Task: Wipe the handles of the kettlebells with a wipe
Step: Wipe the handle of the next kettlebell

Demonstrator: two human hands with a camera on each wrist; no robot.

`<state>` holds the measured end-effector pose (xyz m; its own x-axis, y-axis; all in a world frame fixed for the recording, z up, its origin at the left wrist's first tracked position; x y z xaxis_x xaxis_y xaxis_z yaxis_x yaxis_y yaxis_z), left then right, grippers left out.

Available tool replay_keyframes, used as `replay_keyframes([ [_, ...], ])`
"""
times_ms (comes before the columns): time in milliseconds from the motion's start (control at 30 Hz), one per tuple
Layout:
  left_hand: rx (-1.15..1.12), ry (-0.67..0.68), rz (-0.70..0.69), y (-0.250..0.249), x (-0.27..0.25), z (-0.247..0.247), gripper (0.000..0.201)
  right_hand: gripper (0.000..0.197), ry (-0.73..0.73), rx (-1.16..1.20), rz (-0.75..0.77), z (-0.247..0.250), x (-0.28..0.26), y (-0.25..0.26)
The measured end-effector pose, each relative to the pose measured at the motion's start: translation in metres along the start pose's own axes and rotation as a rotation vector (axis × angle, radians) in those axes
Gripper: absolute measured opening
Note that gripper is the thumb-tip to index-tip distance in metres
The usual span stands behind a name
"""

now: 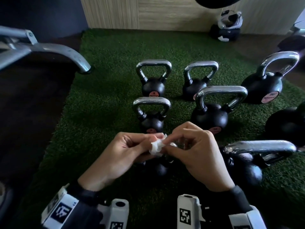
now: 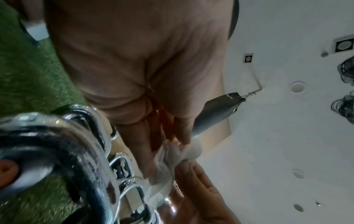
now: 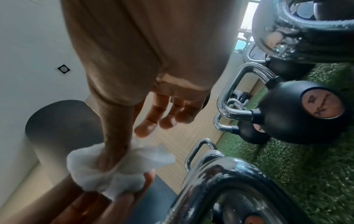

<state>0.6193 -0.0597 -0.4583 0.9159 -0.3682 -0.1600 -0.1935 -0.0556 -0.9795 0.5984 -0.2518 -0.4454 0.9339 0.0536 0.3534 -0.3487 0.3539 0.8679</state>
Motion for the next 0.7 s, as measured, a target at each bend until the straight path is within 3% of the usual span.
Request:
replay_keyframes([
  [133,-0.12,-0.014,0.057,0.009,-0.004,-0.004,0.031,0.016,-0.068,-0.135,0.011,-0.005,-0.002,-0.008],
  [200,0.004,-0.016,0.005,0.007,-0.007,-0.002,0.027,0.018,-0.013,-0.122,-0.017,-0.005,-0.004,-0.013],
  [300,0.403,-0.172,-0.25,-0.002,-0.013,0.006,0.025,0.015,-0.051,-0.023,-0.059,0.004,-0.012,-0.034],
  [367,0.652,-0.303,-0.491,-0.006,-0.015,0.007,0.025,0.027,-0.132,-0.003,-0.151,0.009,-0.019,-0.057],
  [433,0.851,-0.327,-0.633,-0.001,-0.012,0.001,0.017,0.042,-0.075,-0.024,-0.257,0.003,-0.024,-0.08],
  [567,1.001,-0.254,-0.627,0.017,0.001,-0.012,0.014,0.039,0.092,-0.162,-0.401,-0.014,-0.03,-0.116],
  [700,0.995,-0.275,-0.647,0.027,0.0,-0.011,0.022,0.031,0.048,-0.019,-0.497,-0.031,-0.033,-0.134],
])
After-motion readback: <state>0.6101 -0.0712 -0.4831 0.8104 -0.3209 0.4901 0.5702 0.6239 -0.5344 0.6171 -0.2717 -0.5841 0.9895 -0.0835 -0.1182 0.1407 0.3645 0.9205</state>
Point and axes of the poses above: each hand's wrist, its own x-axis towards the middle knuckle, its own z-axis out of the back of the hand, y = z × x, the point moved 3 cm from there along x, towards the middle knuckle, and after that the axes turned 2 degrees about z, right-handed, at the moved point
